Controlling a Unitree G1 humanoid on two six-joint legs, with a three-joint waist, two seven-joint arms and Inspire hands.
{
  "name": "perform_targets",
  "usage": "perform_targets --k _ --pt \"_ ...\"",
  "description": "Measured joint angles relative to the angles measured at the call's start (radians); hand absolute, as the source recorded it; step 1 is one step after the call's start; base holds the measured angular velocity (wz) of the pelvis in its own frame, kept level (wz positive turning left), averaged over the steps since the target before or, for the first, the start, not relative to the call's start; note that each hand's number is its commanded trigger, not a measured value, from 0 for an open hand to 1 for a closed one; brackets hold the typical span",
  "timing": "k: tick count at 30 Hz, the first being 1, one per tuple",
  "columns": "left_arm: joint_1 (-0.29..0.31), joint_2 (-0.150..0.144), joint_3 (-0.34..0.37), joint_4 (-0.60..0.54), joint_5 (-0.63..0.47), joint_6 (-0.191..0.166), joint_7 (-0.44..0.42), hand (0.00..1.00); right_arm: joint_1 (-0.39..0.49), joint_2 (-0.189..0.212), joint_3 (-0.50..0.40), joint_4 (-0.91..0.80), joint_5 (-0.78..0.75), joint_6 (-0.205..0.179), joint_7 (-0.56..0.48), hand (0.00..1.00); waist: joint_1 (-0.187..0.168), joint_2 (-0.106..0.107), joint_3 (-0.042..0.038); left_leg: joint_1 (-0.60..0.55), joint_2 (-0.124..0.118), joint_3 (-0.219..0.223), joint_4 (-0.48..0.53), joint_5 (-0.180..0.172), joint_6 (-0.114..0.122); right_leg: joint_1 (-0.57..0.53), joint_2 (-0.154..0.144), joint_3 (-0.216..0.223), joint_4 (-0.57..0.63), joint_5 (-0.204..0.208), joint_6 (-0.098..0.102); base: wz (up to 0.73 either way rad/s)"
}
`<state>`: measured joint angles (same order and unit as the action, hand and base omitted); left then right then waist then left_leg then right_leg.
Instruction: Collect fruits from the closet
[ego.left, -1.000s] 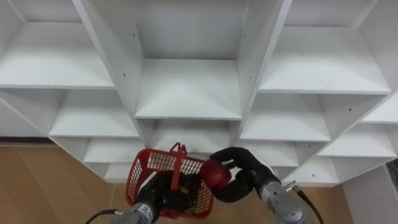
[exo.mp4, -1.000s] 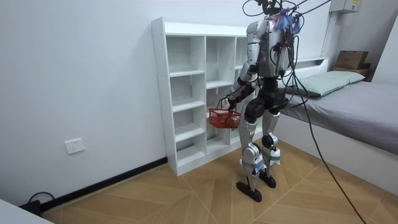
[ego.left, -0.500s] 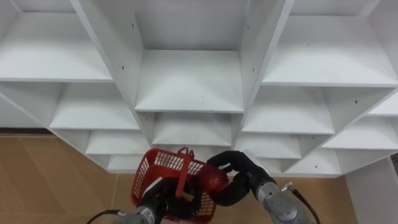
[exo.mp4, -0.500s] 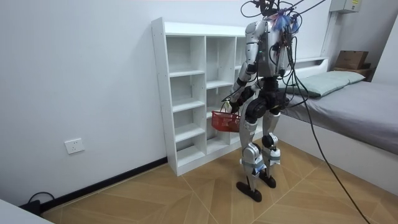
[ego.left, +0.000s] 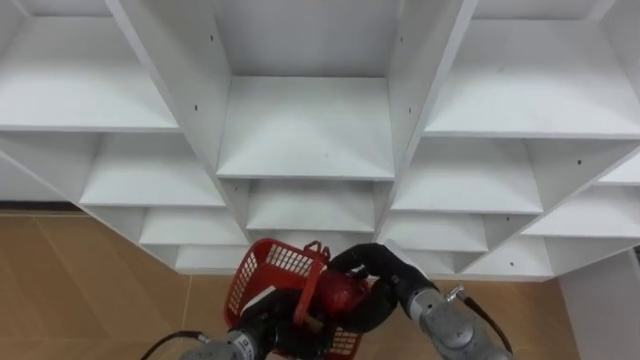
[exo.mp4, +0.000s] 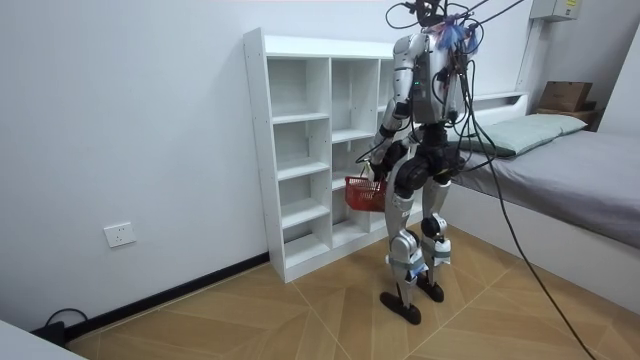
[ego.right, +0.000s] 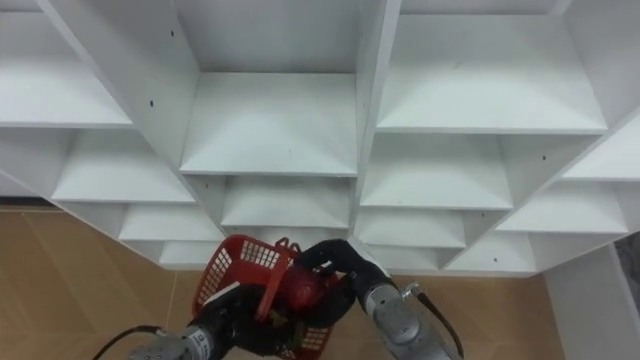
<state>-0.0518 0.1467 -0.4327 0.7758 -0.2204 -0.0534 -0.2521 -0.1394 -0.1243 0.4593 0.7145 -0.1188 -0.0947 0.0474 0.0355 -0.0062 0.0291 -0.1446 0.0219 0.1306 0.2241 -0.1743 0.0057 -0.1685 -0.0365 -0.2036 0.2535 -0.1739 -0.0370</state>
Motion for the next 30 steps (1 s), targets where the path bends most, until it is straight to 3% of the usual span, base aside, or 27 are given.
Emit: perform_targets --k 7,8,9,10,30 --pt "-0.003 0.0 -0.004 -0.001 0.039 0.0 -0.006 1.0 -0.001 -0.001 0.0 0.012 0.002 0.0 0.011 1.0 0.002 0.0 -0.0002 -0.006 0.0 0.0 0.001 0.0 0.0 -0.006 0.0 -0.001 0.002 0.0 0.0 0.0" --pt "-0.003 0.0 -0.004 0.0 0.04 0.0 -0.008 1.0 -0.001 -0.001 0.0 0.014 0.002 0.0 0.012 0.93 0.002 0.001 -0.0004 -0.007 0.001 0.0 0.002 0.0 0.0 -0.006 0.0 -0.001 0.002 0.0 0.0 0.0" --pt "-0.004 0.0 -0.005 0.0 0.04 0.0 -0.011 1.0 -0.003 0.0 0.0 0.016 0.002 0.0 0.012 0.79 0.001 0.001 -0.0005 -0.008 0.001 0.0 0.003 0.0 0.0 -0.006 0.0 -0.001 0.002 0.0 0.0 0.0" --pt "-0.004 -0.003 -0.006 0.0 0.039 0.0 -0.019 1.0 -0.005 0.0 0.003 0.02 0.003 0.0 0.014 0.0 0.001 0.001 -0.0005 -0.009 0.001 0.0 0.004 0.0 0.0 -0.006 0.0 -0.002 0.002 0.0 0.0 0.03" --pt "-0.009 0.006 -0.025 0.014 0.081 0.001 -0.035 1.0 -0.013 -0.005 0.031 0.057 0.004 0.0 0.066 0.0 0.001 0.01 -0.001 -0.019 0.002 -0.001 0.014 0.0 0.0 -0.007 0.0 -0.017 0.002 0.003 -0.004 0.01"
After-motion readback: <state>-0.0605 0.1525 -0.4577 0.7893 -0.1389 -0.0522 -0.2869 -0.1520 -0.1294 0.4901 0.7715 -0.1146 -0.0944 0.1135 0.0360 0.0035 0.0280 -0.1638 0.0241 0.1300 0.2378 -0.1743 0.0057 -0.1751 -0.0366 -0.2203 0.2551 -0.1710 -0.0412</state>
